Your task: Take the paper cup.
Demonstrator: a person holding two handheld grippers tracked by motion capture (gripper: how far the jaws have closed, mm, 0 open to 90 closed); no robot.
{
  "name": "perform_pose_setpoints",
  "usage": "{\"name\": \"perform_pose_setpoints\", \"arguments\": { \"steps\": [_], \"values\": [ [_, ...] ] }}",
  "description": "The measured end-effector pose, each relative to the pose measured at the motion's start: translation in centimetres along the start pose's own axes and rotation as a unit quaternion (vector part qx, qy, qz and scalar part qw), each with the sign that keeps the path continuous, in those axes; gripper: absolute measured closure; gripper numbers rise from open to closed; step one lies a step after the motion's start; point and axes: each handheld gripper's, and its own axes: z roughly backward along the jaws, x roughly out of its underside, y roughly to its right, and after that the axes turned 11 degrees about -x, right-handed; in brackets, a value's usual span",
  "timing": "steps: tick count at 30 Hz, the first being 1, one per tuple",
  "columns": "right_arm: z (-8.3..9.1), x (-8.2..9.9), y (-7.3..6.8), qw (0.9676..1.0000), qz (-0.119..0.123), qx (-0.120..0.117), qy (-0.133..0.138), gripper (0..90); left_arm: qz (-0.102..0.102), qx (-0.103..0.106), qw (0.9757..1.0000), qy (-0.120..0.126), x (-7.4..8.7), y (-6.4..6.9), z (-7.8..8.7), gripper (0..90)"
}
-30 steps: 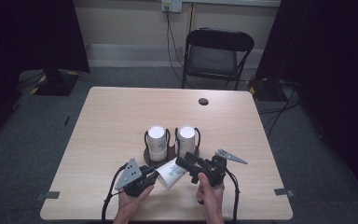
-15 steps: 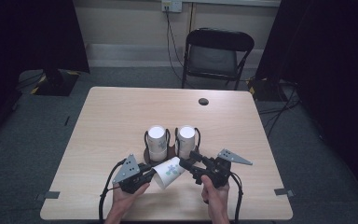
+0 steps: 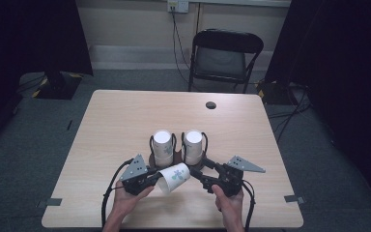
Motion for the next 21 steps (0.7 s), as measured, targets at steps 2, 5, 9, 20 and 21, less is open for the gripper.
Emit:
{"name": "perform_pose_setpoints", "arguments": {
  "steps": [2, 5, 9, 20, 21],
  "values": [
    [0.1, 0.1, -0.1, 0.9999, 0.011, -0.003, -0.006, 32.1, -0.007, -0.006, 0.9999, -0.004, 0.0, -0.1, 0.0, 89.6],
    [0.2, 0.2, -0.3, 0.9991, 0.034, 0.013, -0.023, 31.5, -0.010, -0.010, 0.9997, -0.021, 0.0, -0.5, 0.1, 89.6],
    [0.1, 0.5, -0.4, 0.9976, 0.051, 0.025, -0.041, 30.4, -0.008, -0.007, 0.9991, -0.041, -0.1, -0.9, 0.1, 89.6],
    [-0.3, 0.7, -1.0, 0.9913, 0.101, 0.027, -0.080, 22.1, -0.023, -0.003, 0.9957, -0.090, -1.0, -0.9, -0.4, 89.6],
    [-0.3, 0.7, -1.1, 0.9902, 0.107, 0.030, -0.085, 21.9, -0.018, 0.000, 0.9957, -0.091, -1.1, -0.9, -0.5, 89.6]
  ]
}}
